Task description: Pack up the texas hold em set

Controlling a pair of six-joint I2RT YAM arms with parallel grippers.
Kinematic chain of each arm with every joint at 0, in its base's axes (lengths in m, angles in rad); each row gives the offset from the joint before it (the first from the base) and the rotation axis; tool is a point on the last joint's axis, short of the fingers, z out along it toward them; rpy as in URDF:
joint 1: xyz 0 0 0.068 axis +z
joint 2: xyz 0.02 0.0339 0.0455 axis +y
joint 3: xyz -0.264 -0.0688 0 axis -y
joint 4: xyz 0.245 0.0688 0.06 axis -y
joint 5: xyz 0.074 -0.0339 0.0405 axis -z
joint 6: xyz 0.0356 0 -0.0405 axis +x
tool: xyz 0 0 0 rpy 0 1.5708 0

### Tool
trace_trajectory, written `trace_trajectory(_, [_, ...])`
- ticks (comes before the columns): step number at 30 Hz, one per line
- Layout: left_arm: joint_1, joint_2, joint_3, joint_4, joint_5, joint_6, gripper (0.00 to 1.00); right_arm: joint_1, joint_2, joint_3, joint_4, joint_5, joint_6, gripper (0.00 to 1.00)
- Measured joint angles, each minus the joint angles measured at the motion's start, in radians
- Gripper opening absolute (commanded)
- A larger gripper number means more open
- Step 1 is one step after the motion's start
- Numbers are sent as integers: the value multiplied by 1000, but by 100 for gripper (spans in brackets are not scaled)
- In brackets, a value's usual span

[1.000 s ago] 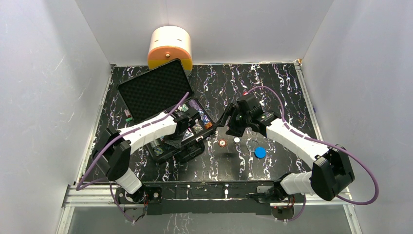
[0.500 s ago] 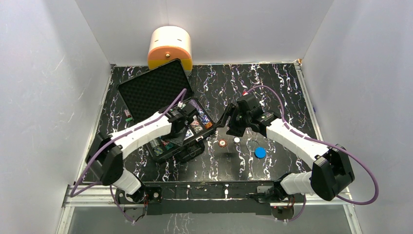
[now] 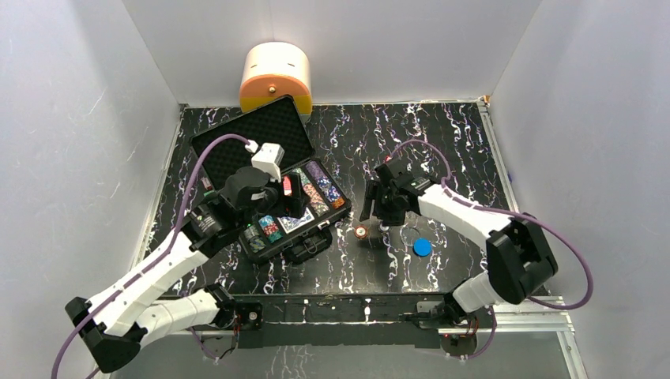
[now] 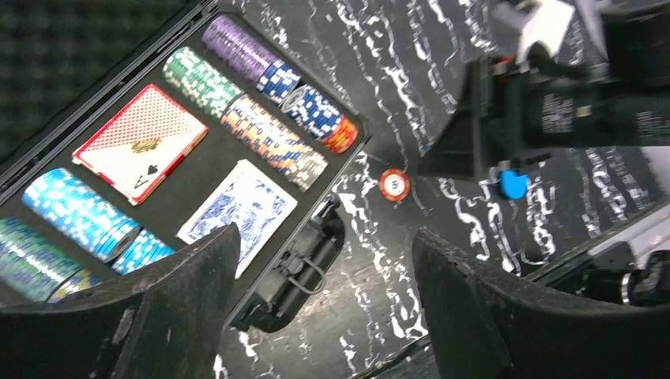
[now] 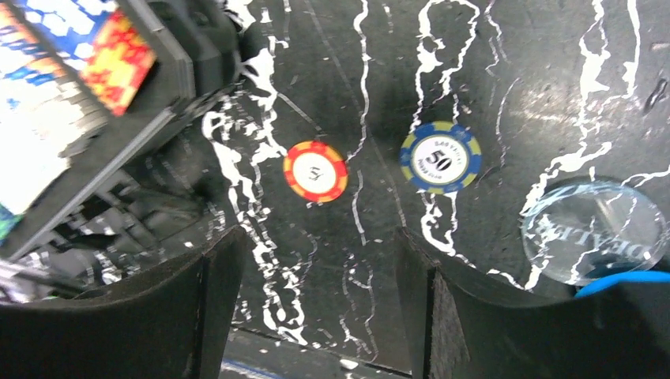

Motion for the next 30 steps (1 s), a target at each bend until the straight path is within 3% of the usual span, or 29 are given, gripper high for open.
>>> trace_trajectory(5, [0, -54, -65, 108, 3, -41, 86, 17, 92, 26, -29, 41, -41, 73])
trace_trajectory(11, [0, -76, -71, 118, -53, -62, 92, 67, 187, 81, -51, 87, -53, 72])
trace_trajectory(23, [0, -121, -86, 117, -111, -74, 93, 180, 349, 195, -80, 200, -78, 68])
trace_trajectory(30, [0, -121, -86, 117, -114, -72, 93, 193, 381, 214, -96, 251, -84, 57])
